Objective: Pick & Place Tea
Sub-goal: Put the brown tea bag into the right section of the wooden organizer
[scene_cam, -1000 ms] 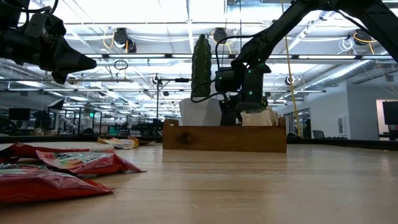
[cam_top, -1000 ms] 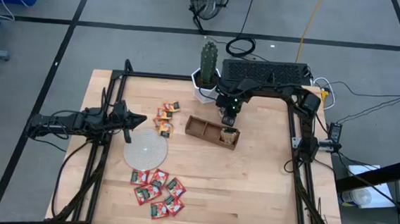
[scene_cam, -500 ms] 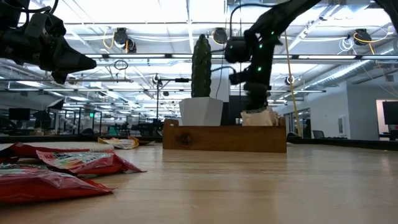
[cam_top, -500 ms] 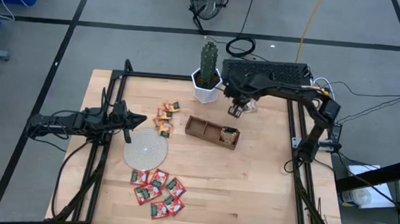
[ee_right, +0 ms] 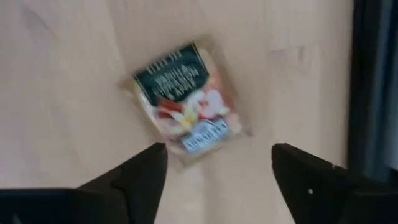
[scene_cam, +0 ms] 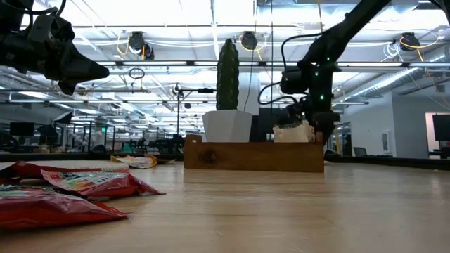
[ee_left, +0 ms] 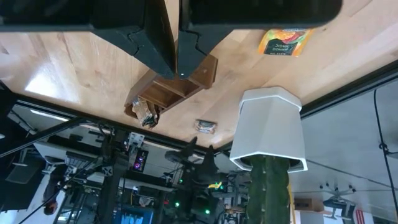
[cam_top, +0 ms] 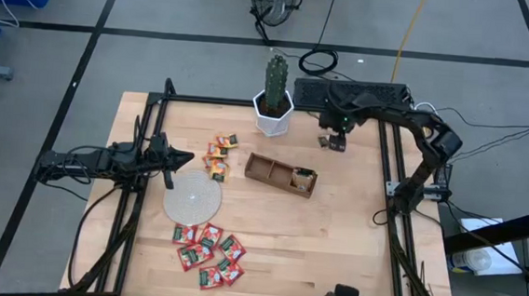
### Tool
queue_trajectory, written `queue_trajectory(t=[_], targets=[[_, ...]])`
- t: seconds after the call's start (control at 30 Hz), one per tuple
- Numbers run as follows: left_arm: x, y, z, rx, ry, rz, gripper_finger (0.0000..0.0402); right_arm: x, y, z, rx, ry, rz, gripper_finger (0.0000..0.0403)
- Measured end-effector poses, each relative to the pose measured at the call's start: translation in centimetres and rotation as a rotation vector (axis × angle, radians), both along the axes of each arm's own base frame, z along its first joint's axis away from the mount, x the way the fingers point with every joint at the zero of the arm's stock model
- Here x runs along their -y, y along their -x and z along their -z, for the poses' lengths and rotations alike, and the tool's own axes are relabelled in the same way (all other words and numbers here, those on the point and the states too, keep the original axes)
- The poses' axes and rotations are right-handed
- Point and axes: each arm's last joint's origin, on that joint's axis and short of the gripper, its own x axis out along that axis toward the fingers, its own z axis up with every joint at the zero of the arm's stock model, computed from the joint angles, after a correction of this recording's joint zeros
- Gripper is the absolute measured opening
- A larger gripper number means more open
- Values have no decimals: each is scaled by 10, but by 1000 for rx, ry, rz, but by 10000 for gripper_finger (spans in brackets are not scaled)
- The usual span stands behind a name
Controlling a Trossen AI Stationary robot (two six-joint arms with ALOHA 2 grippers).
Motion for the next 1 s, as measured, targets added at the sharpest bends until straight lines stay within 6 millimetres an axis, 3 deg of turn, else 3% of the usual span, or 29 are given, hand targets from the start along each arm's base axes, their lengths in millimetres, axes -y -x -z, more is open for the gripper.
queue_trajectory(t=[0.37, 0.7, 1.0], targets=[[0, 0, 0, 0, 0, 0, 21, 4, -12, 31, -22, -39, -12, 278], [0, 0, 0, 0, 0, 0, 21, 6, -13, 48, -62, -83, -29, 280], [0, 0, 0, 0, 0, 0, 21, -3, -5, 70, -185, -242, 104, 228]])
